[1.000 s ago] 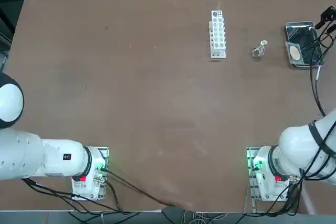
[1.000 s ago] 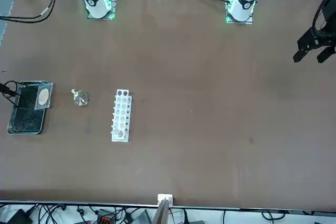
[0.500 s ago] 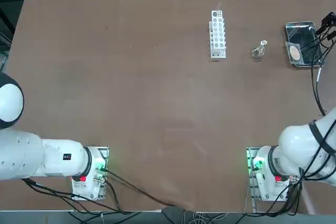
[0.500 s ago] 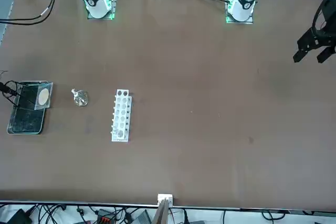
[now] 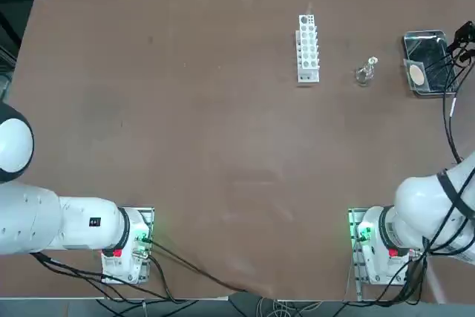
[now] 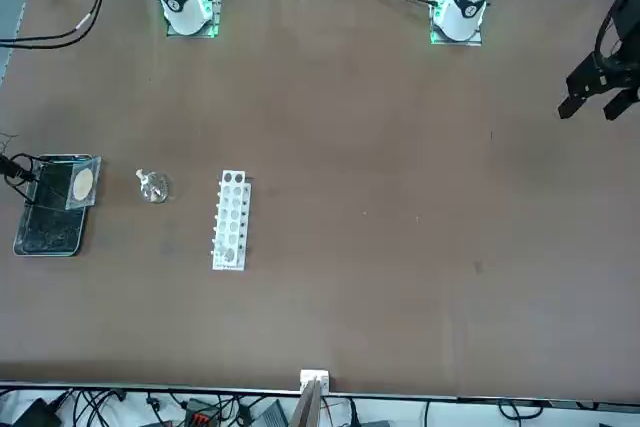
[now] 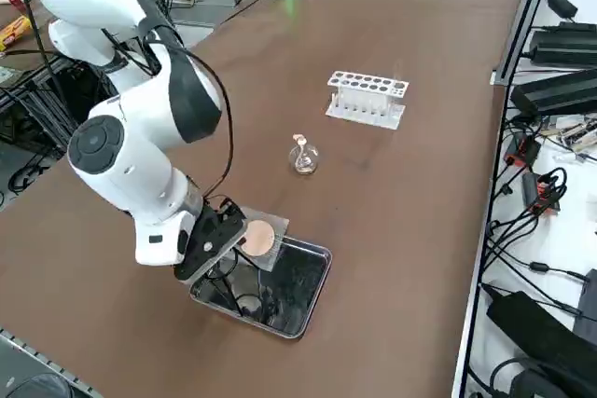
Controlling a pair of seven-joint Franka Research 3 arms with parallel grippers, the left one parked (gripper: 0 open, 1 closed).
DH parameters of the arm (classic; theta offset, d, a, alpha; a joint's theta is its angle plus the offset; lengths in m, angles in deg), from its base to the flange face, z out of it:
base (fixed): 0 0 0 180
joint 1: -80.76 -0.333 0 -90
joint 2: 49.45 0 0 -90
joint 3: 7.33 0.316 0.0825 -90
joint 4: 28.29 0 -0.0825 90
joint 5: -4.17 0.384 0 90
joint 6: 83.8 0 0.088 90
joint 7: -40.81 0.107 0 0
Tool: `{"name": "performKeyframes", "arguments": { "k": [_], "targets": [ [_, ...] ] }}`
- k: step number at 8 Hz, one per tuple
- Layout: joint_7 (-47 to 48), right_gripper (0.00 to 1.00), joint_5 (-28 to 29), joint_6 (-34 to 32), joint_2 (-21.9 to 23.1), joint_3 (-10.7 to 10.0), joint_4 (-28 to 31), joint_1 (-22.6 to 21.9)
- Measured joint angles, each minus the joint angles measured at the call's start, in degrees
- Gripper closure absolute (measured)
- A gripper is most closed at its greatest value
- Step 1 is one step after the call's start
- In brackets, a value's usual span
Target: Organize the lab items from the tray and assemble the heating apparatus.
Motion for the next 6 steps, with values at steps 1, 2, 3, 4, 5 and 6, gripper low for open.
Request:
{"name": "performKeyframes", "arguments": {
  "k": [1, 2, 3, 4, 5, 6],
  "targets": [
    [0.2, 0.27, 0.3, 0.2, -0.1, 0.0, 0.0, 0.0],
    [0.6, 0.3, 0.4, 0.4, -0.3, 0.1, 0.0, 0.0],
    [1.3, 0.32, 0.5, 0.4, -0.3, 0.1, 0.1, 0.0],
    [1.9, 0.34, 0.5, 0.4, -0.4, 0.2, 0.2, 0.0],
    [2.2, 0.37, 0.5, 0.4, -0.4, 0.2, 0.3, 0.0],
    [2.8, 0.38, 0.6, 0.4, -0.5, 0.2, 0.3, 0.0]
  ]
}}
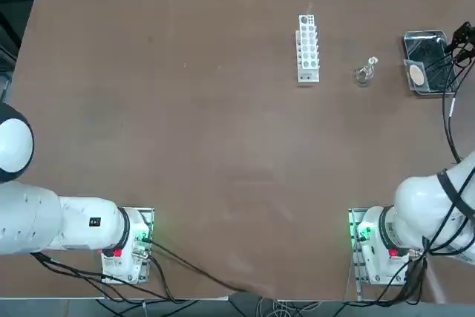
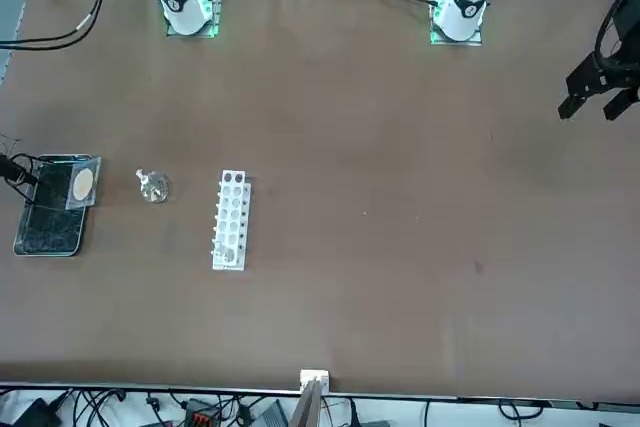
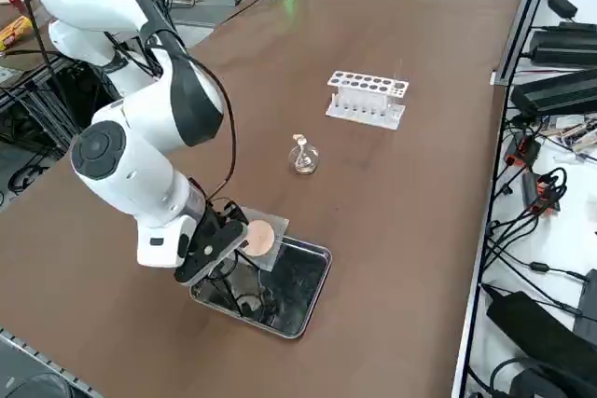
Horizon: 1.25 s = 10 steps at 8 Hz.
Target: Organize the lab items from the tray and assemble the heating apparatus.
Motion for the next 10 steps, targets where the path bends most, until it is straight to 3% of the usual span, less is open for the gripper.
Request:
{"name": "performKeyframes", "arguments": {
  "k": [8, 9, 10],
  "targets": [
    [1.0, 0.67, 0.1, -0.1, 0.0, 0.1, 0.3, 0.0],
    [1.0, 0.79, 0.1, -0.1, 0.0, 0.2, 0.3, 0.0],
    [1.0, 0.83, 0.1, -0.1, 0.0, 0.2, 0.3, 0.0]
  ]
}}
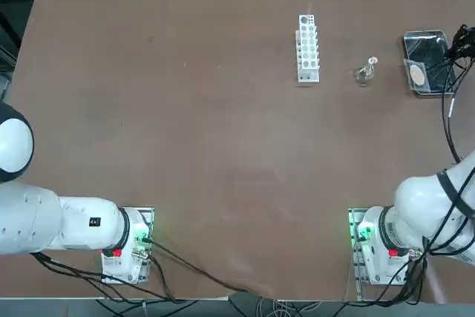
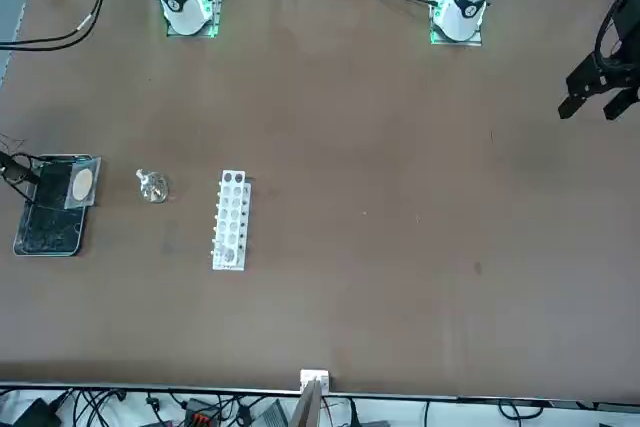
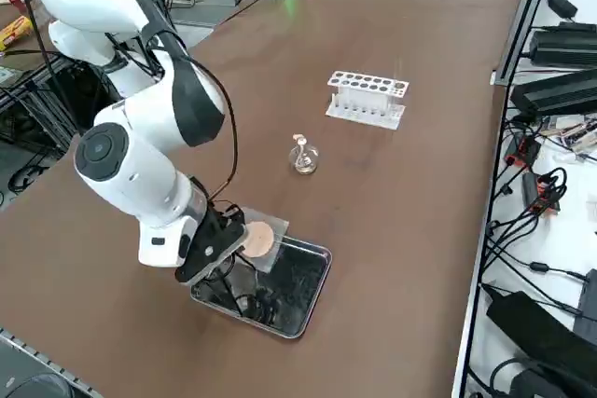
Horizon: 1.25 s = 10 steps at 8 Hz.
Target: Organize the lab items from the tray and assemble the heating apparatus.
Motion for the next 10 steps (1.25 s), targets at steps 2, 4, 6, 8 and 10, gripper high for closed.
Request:
{"name": "performKeyframes", "arguments": {
  "k": [2, 4, 6, 8, 10],
  "targets": [
    [0.0, 0.94, 0.2, 0.0, 0.0, 0.1, -0.1, 0.0],
    [0.0, 0.94, 0.2, 0.0, 0.3, 0.1, -0.4, 0.0],
    [0.0, 0.94, 0.2, -0.6, 1.6, 0.1, -0.9, 0.0],
    [0.8, 0.94, 0.2, -6.0, 3.4, 0.1, -3.1, 0.0],
    [3.4, 0.94, 0.2, -13.4, 5.5, 0.6, -7.8, -0.5]
  ]
}}
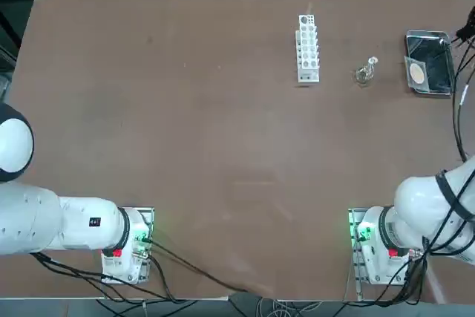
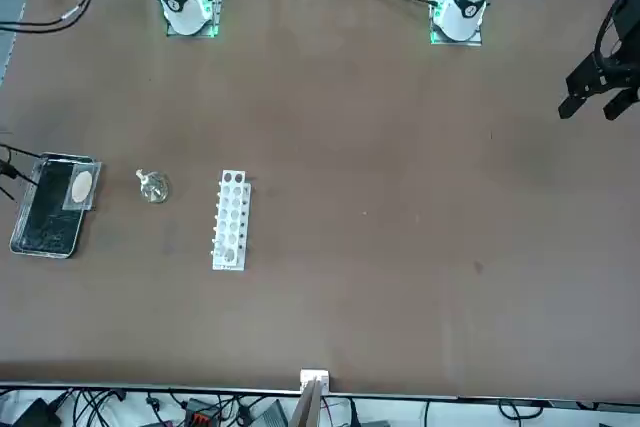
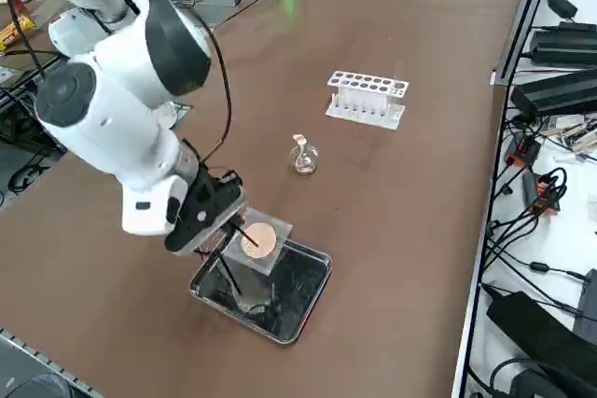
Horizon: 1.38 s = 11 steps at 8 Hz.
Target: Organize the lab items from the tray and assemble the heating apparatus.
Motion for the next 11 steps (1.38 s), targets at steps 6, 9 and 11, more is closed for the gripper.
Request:
{"name": "performKeyframes", "arguments": {
  "k": [6, 9, 11],
  "targets": [
    [18.8, 0.94, -0.2, -6.3, 8.8, 0.9, -1.5, -17.8],
    [23.6, 0.94, -0.2, -4.8, 11.9, 0.9, 5.2, -23.7],
    [24.8, 0.94, -0.2, 2.7, 15.9, 0.9, 14.2, -26.6]
  ]
}}
